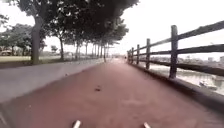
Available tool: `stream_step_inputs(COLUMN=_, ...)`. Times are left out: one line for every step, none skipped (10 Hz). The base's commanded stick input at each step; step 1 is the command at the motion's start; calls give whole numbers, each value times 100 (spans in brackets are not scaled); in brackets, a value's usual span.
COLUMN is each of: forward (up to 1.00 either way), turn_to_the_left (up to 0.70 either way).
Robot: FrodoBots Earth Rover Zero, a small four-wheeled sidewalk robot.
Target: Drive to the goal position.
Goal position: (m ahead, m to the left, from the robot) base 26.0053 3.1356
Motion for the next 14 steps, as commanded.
stream_step_inputs(forward=70, turn_to_the_left=0)
stream_step_inputs(forward=70, turn_to_the_left=0)
stream_step_inputs(forward=70, turn_to_the_left=0)
stream_step_inputs(forward=70, turn_to_the_left=0)
stream_step_inputs(forward=70, turn_to_the_left=0)
stream_step_inputs(forward=70, turn_to_the_left=1)
stream_step_inputs(forward=70, turn_to_the_left=1)
stream_step_inputs(forward=70, turn_to_the_left=1)
stream_step_inputs(forward=70, turn_to_the_left=2)
stream_step_inputs(forward=70, turn_to_the_left=2)
stream_step_inputs(forward=70, turn_to_the_left=2)
stream_step_inputs(forward=70, turn_to_the_left=2)
stream_step_inputs(forward=70, turn_to_the_left=2)
stream_step_inputs(forward=70, turn_to_the_left=2)
